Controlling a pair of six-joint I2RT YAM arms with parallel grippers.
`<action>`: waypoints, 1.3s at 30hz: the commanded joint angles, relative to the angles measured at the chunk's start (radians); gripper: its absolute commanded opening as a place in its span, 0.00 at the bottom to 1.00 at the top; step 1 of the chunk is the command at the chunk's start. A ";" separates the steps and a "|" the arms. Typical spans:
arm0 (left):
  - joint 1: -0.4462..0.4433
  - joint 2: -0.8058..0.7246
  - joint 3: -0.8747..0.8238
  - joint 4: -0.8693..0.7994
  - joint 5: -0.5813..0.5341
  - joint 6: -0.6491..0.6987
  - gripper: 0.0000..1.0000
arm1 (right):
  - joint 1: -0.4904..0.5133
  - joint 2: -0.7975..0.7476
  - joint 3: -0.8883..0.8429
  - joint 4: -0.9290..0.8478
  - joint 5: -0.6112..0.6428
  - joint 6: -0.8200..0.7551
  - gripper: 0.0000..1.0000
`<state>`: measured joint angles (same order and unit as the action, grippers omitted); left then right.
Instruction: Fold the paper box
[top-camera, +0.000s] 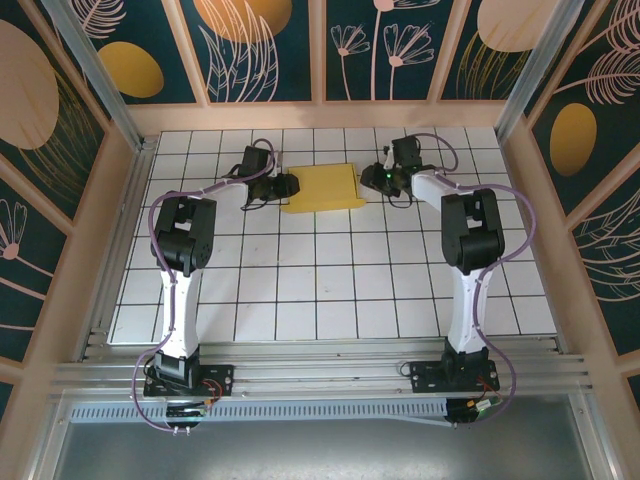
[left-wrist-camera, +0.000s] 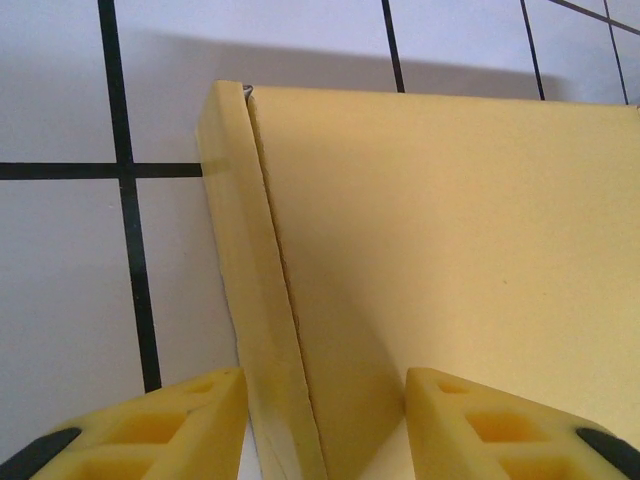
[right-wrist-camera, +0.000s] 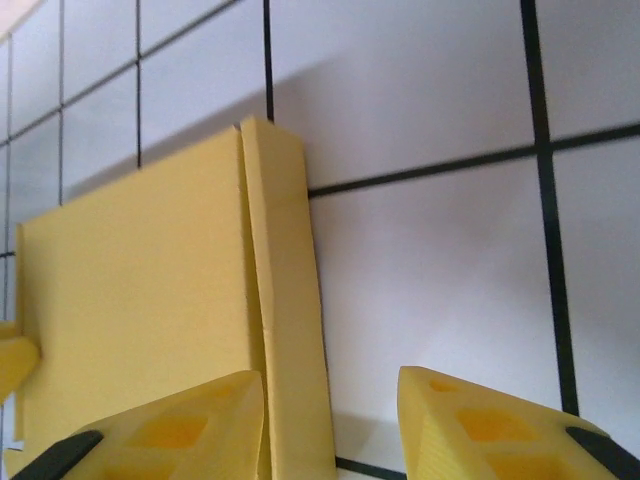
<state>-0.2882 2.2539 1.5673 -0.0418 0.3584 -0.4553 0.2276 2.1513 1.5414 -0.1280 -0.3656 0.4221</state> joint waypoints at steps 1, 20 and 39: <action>-0.002 -0.029 0.024 -0.059 -0.007 0.018 0.45 | 0.001 -0.036 -0.027 0.092 -0.054 0.052 0.42; -0.001 -0.012 0.008 0.042 0.093 -0.058 0.55 | 0.062 0.127 0.040 0.082 -0.099 0.046 0.20; 0.033 -0.086 -0.054 0.066 0.003 -0.115 0.58 | -0.011 0.183 0.006 0.071 -0.175 0.023 0.15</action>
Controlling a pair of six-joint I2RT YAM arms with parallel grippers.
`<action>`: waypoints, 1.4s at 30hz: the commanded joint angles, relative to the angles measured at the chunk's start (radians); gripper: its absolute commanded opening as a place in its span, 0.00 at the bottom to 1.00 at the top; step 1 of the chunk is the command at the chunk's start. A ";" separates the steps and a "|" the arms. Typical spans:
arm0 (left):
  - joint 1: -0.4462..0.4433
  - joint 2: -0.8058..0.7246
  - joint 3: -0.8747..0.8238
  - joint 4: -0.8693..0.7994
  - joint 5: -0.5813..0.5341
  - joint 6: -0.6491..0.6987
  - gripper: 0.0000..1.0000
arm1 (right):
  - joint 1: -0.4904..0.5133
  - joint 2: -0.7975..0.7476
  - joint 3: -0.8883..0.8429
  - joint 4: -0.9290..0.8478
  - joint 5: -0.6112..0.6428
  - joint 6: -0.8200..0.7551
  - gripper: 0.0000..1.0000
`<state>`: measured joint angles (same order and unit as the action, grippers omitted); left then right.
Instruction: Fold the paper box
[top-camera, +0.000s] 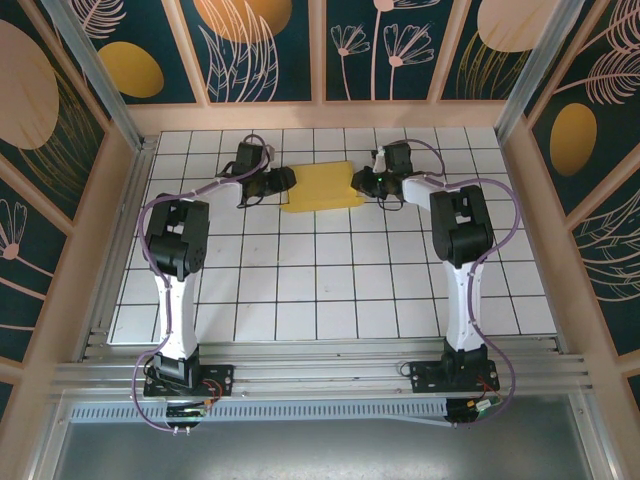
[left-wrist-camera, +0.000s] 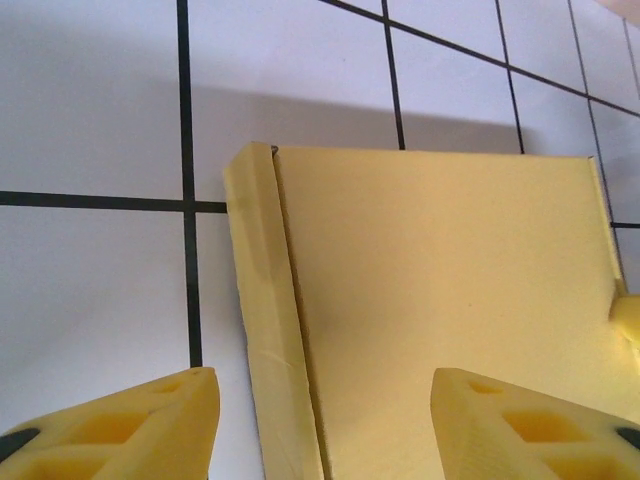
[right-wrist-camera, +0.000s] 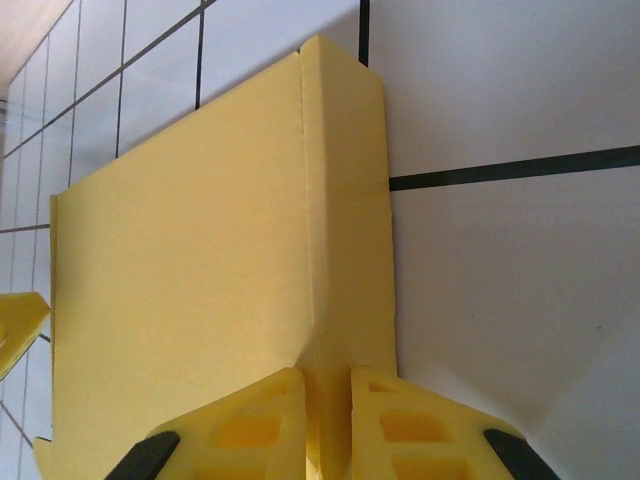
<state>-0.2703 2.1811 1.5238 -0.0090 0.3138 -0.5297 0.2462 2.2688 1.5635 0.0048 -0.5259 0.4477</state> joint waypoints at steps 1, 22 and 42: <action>0.017 -0.006 -0.014 0.053 0.080 -0.055 0.59 | -0.037 0.070 -0.018 -0.060 -0.032 0.003 0.15; 0.021 0.156 -0.082 0.559 0.433 -0.459 0.68 | -0.123 0.101 -0.066 0.039 -0.210 0.098 0.15; -0.007 0.115 -0.141 0.664 0.412 -0.665 0.36 | -0.131 -0.066 -0.124 0.071 -0.148 0.105 0.40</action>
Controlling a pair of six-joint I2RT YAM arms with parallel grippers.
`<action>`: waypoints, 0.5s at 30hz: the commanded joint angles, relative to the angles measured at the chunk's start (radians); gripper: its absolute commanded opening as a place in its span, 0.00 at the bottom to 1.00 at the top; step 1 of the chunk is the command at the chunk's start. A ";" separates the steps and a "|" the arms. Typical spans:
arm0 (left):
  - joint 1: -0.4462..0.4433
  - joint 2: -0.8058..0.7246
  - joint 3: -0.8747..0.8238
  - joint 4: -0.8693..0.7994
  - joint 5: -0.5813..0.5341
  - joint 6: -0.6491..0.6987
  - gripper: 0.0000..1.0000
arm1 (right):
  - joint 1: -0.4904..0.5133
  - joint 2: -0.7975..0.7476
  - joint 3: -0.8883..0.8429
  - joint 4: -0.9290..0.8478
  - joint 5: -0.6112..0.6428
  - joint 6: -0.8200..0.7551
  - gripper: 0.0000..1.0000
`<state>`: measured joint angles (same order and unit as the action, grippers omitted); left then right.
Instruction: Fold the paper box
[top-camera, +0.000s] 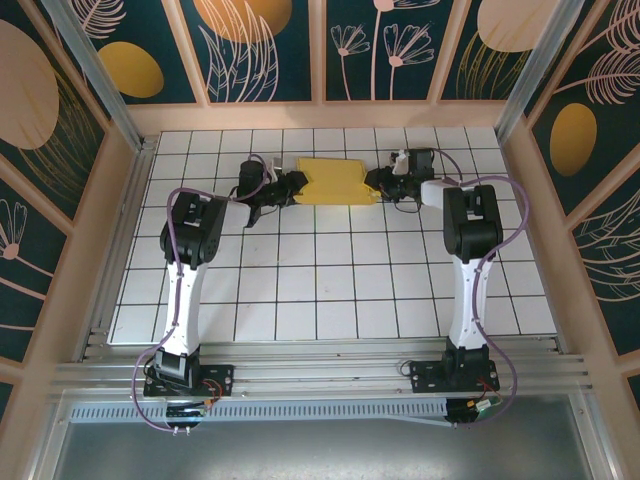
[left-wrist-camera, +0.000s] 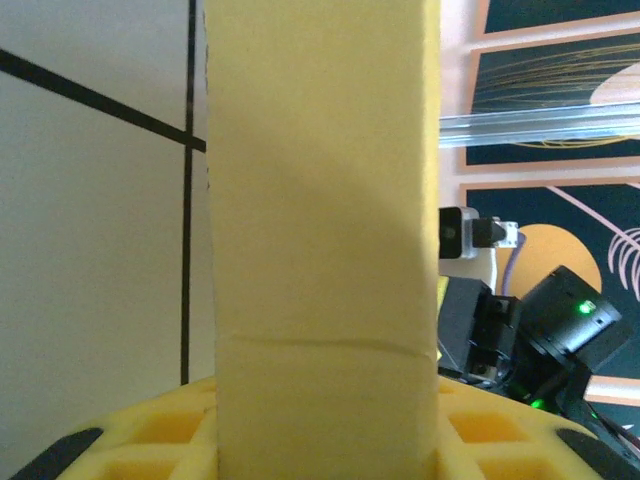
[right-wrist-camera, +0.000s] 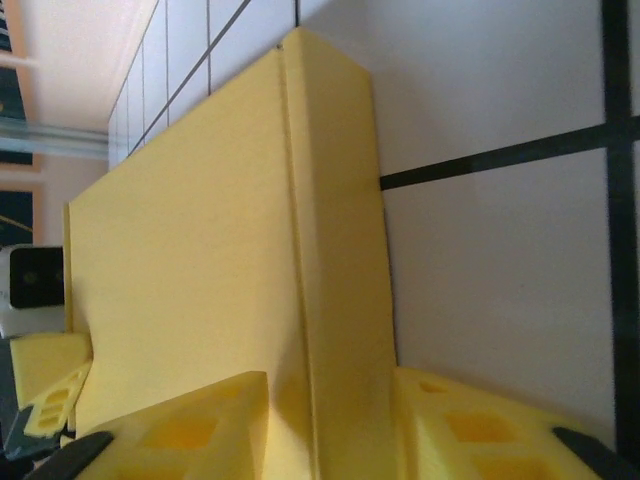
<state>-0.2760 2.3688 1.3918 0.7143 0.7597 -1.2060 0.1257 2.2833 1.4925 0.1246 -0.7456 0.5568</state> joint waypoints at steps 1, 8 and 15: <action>-0.002 -0.082 -0.012 -0.075 -0.048 0.011 0.36 | -0.015 -0.131 -0.082 -0.021 0.100 -0.003 0.41; -0.001 -0.151 -0.098 -0.045 -0.113 -0.100 0.30 | 0.042 -0.471 -0.353 0.267 0.314 -0.320 0.69; -0.005 -0.272 -0.237 -0.051 -0.186 -0.280 0.25 | 0.328 -0.621 -0.717 0.660 0.435 -1.373 0.89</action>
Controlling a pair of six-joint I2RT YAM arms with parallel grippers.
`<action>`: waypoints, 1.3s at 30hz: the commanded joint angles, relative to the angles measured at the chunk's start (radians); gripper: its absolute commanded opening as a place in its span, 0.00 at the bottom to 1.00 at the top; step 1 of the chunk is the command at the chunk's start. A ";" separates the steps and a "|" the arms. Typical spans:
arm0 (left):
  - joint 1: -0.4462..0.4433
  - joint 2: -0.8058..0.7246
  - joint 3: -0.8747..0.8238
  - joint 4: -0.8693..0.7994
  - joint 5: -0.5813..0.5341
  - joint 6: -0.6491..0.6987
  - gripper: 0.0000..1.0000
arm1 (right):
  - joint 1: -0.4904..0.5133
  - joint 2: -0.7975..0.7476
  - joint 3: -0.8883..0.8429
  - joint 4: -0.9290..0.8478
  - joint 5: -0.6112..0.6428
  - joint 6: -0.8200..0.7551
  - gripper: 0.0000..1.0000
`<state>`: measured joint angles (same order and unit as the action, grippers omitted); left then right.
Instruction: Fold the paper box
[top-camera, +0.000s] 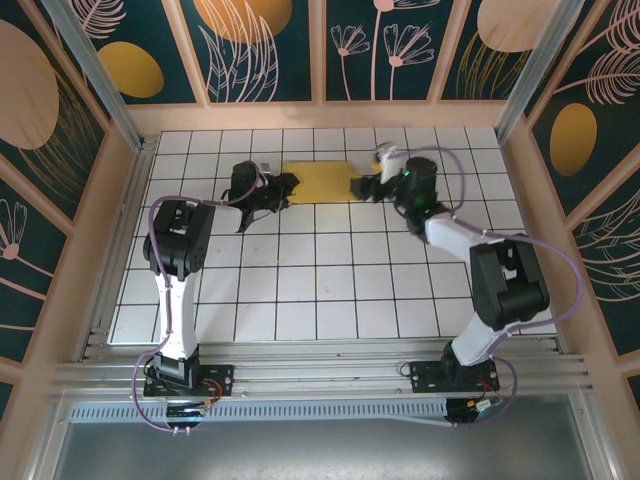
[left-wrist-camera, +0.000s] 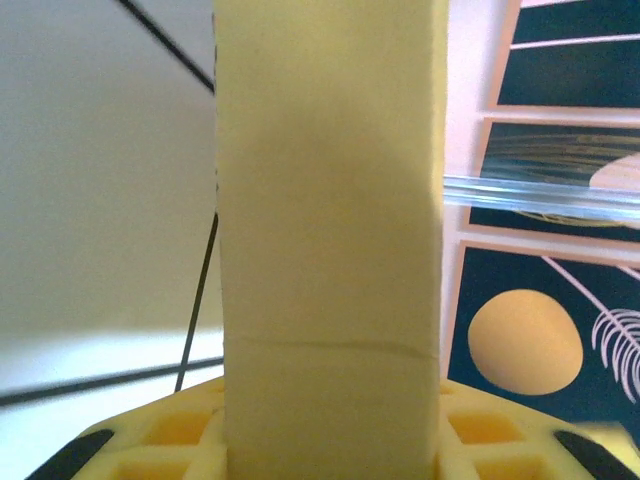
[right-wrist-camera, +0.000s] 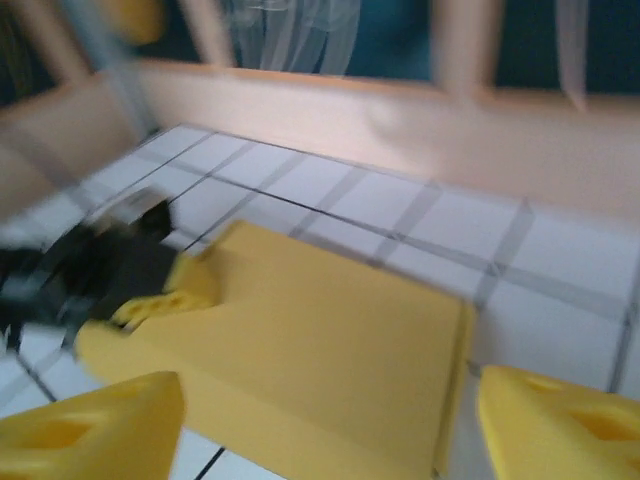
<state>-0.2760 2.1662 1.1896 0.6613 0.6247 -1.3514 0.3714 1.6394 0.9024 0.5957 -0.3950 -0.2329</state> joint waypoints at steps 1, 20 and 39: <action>-0.006 -0.087 -0.054 0.000 -0.059 -0.159 0.26 | 0.116 0.043 -0.158 0.269 0.128 -0.705 0.94; -0.020 -0.196 -0.159 0.077 -0.065 -0.273 0.28 | 0.206 0.410 0.129 0.292 0.305 -1.031 0.62; 0.034 -0.473 -0.157 -0.007 -0.246 -0.010 0.69 | 0.181 0.192 0.044 0.070 0.306 -0.969 0.32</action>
<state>-0.2893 1.8282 0.9817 0.6907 0.4984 -1.4910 0.5686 1.9411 0.9737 0.8291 -0.0933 -1.2343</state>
